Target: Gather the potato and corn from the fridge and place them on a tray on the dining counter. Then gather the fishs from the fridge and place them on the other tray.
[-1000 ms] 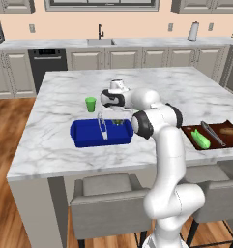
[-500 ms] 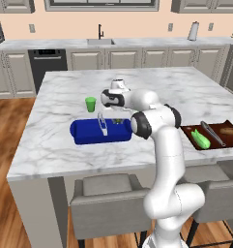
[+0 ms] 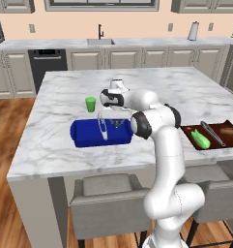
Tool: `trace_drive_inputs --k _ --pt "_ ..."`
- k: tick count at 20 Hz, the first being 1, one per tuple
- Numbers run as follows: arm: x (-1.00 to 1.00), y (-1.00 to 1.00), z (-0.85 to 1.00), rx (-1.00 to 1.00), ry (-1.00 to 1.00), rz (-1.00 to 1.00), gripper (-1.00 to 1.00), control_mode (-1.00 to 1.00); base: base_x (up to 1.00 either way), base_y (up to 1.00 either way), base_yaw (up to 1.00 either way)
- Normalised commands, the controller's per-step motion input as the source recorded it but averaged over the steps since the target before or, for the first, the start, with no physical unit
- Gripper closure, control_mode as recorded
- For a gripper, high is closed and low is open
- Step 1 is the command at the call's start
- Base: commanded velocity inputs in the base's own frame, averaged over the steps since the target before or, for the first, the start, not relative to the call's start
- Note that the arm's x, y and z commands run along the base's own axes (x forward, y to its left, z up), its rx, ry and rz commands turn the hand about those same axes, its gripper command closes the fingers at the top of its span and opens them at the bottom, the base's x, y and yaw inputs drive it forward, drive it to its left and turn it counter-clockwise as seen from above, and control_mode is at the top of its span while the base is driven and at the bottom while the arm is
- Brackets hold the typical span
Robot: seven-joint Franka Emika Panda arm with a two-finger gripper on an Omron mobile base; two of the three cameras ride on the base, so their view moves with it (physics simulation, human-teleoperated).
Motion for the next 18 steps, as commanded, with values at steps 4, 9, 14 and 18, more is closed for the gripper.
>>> trace_drive_inputs --k 4,9,14,18 --pt "0.00 0.00 0.00 0.00 0.00 0.00 -1.00 -1.00 0.00 0.00 0.00" --pt "-0.29 0.00 0.24 0.00 0.00 -0.01 -1.00 -1.00 0.00 0.00 0.00" --pt "-1.00 -0.02 0.69 0.00 -0.02 -0.03 -1.00 -1.00 0.00 0.00 0.00" --pt "-1.00 -0.29 0.16 0.00 -0.18 0.00 -1.00 -1.00 0.00 0.00 0.00"
